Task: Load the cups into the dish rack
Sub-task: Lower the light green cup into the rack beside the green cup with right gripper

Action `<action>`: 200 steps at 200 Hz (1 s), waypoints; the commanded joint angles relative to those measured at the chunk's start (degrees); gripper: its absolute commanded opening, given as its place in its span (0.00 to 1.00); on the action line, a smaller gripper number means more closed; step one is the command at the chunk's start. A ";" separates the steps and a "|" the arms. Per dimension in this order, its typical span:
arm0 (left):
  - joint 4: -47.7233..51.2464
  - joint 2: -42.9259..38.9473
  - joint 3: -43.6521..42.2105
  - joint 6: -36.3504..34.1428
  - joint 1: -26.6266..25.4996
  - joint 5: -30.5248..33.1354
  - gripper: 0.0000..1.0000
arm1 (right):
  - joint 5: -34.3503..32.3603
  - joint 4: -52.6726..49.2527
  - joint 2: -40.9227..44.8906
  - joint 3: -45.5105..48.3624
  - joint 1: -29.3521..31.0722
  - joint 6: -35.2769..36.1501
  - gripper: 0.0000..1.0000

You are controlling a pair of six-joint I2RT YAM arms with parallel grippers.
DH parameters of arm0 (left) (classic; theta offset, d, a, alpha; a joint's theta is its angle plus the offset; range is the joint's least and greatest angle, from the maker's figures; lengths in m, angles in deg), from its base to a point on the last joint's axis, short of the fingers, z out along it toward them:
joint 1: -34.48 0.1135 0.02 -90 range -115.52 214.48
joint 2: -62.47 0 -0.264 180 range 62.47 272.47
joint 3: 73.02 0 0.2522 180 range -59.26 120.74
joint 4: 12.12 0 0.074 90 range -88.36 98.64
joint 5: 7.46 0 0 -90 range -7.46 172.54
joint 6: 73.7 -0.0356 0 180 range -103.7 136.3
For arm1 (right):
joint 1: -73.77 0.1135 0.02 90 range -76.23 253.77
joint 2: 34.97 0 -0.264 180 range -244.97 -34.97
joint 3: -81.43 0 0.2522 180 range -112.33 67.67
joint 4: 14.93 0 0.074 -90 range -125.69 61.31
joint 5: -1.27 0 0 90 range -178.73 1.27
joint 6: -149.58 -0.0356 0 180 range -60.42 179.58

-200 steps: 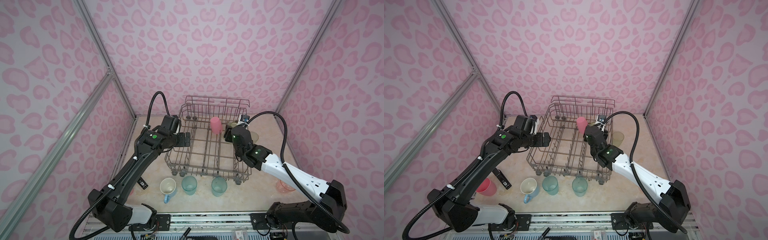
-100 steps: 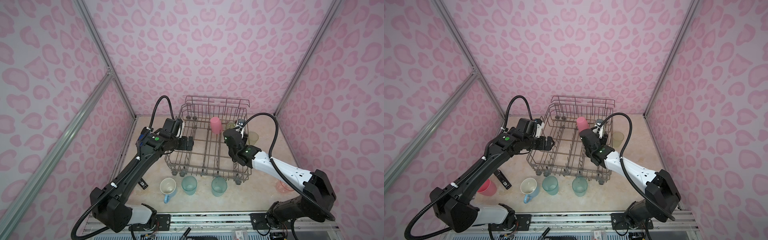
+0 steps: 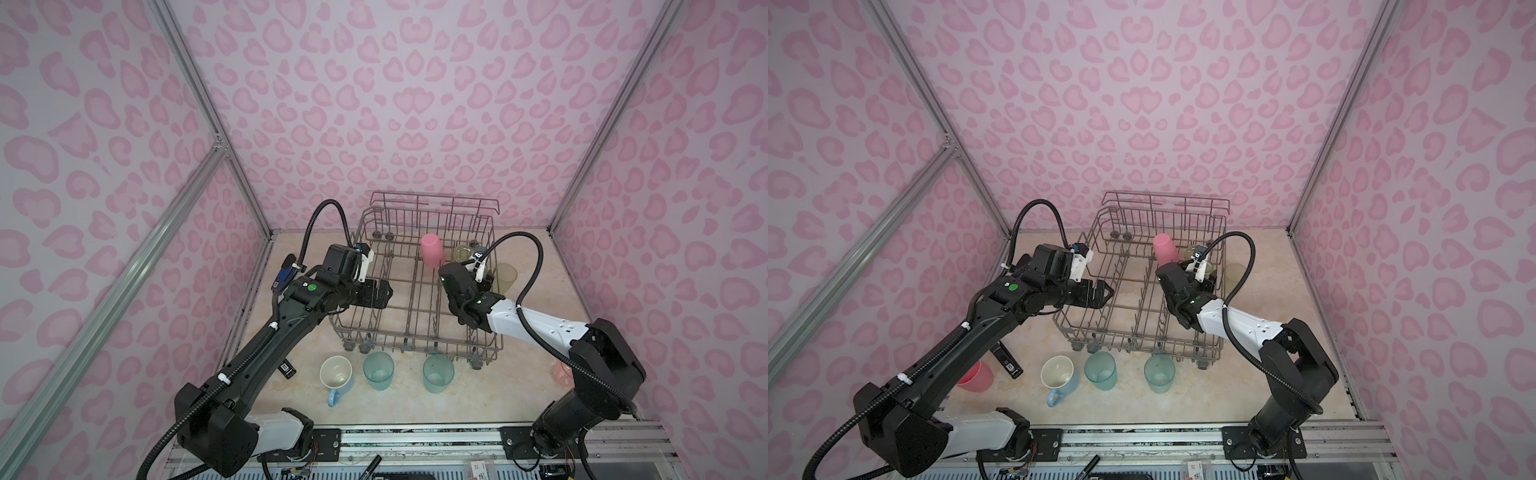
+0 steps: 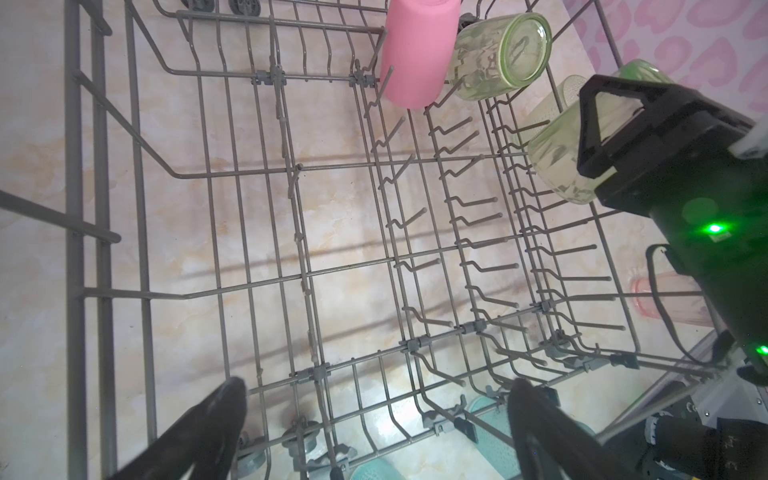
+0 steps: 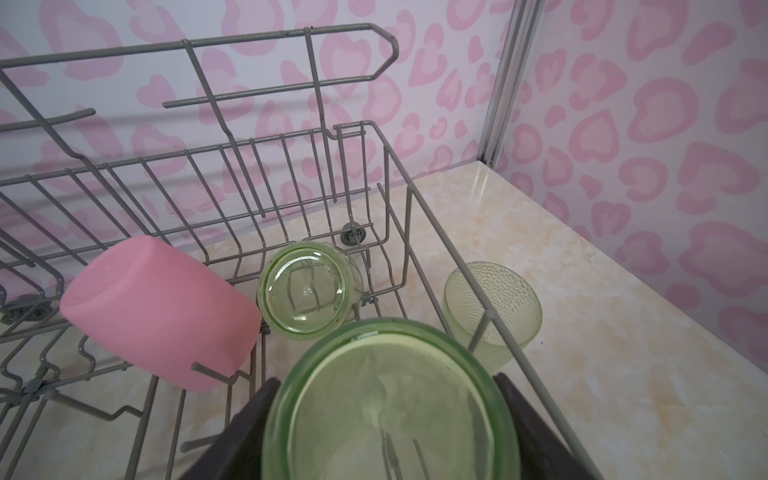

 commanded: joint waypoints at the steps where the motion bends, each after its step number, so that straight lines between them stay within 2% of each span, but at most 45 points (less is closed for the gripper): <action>1: -2.64 -0.87 -0.57 -1.24 -0.02 -1.23 1.00 | -2.25 4.00 -1.44 -0.96 -0.82 0.07 0.57; 49: -2.98 -0.43 -0.48 -2.10 -0.02 -1.07 1.00 | -2.45 4.75 -6.36 -3.72 -1.87 1.26 0.57; 200: -3.59 2.70 0.50 -1.98 -0.11 -2.68 0.99 | -3.90 -7.44 -8.23 -2.72 0.10 -8.60 0.58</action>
